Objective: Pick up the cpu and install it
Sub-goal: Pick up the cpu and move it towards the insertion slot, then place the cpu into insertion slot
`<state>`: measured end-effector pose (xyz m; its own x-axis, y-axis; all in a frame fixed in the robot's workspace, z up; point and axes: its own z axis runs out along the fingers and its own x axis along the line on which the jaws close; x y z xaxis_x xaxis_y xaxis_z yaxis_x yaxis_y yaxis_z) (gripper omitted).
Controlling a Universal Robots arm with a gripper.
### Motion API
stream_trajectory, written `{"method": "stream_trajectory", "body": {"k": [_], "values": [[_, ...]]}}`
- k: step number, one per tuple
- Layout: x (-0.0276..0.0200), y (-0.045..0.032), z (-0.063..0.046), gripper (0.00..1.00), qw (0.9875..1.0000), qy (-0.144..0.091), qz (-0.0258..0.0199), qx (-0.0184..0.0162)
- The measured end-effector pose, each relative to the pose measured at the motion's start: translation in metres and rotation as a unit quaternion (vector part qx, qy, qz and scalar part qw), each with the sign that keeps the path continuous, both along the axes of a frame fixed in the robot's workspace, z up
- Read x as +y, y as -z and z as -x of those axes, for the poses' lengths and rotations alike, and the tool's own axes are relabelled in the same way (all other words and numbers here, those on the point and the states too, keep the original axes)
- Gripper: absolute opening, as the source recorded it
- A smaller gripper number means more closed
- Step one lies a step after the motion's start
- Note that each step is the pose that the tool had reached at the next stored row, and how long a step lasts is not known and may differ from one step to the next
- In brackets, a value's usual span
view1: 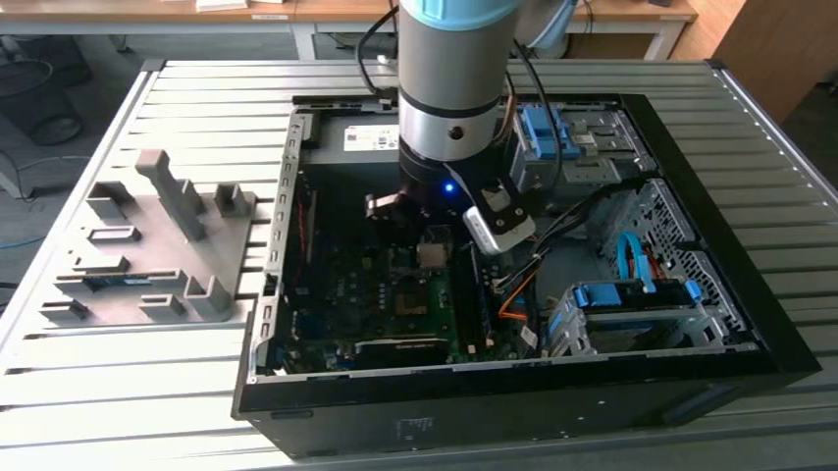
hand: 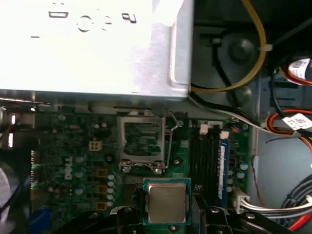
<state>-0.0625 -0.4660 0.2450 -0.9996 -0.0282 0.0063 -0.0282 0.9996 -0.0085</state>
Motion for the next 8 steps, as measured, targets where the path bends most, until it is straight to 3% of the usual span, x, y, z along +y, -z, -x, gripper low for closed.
{"method": "stream_trajectory", "body": {"k": [8], "values": [[0.0003, 0.0000, 0.0008, 0.47, 1.0000, 0.000, 0.0000, 0.0000]]}}
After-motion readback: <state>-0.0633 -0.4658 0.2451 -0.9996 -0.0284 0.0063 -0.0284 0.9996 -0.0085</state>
